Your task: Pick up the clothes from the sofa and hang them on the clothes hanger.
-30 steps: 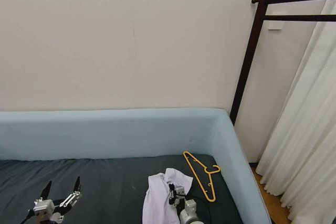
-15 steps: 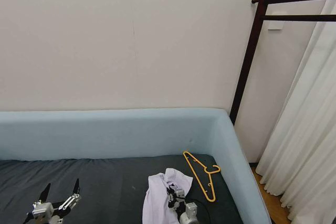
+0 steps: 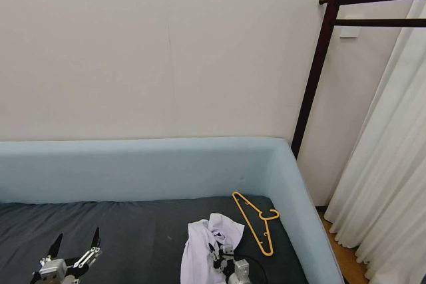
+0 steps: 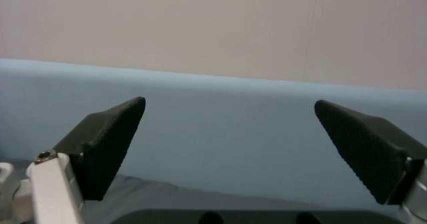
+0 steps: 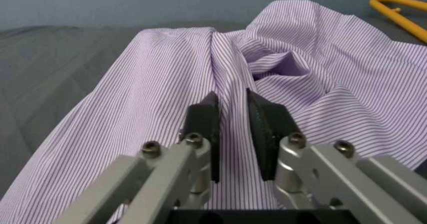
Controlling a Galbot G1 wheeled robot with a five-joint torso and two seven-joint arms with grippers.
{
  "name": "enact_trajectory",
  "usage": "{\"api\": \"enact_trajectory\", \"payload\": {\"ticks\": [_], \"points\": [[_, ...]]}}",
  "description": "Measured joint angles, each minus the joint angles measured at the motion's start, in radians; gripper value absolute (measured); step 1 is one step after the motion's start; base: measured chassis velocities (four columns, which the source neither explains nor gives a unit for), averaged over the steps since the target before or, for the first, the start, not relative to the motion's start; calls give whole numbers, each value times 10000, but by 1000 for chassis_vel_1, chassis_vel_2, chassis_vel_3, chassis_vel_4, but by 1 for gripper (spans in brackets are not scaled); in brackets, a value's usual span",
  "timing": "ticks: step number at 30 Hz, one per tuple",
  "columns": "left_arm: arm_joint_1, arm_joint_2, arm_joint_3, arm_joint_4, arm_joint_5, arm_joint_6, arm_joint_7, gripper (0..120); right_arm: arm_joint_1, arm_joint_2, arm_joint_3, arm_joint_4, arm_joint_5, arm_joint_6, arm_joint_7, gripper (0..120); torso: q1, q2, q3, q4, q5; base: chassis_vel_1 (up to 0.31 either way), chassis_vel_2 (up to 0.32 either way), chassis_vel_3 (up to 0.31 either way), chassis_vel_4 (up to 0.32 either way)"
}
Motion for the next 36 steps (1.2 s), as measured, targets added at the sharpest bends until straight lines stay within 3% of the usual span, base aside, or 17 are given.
{"api": "enact_trajectory", "payload": {"ticks": [5, 12, 18, 26, 36], "points": [[-5, -41, 0, 10, 14, -26, 0, 100, 6, -29, -22, 8, 2, 124, -21, 0, 0, 1, 0, 0, 0, 0, 0, 0, 0], [-14, -76, 1, 37, 16, -67, 0, 100, -35, -106, -53, 128, -34, 464, -57, 0, 1, 0, 0, 0, 1, 0, 0, 0, 0], [-35, -77, -2, 67, -20, -148, -1, 100, 353, -564, -413, 673, 693, 1678, -187, 0, 0, 0, 1, -3, 0, 0, 0, 0, 0], [-40, -16, -121, 318, -184, -416, -1, 100, 2879, -1830, -1597, 2696, 2978, 2204, -166, 0, 2, 0, 1, 1, -2, 0, 0, 0, 0], [-21, 34, -304, 291, -410, -509, 1, 100, 4753, -2377, -2068, 3552, 3729, 1714, 128, 0, 2, -1, 1, 1, 1, 0, 0, 0, 0]]}}
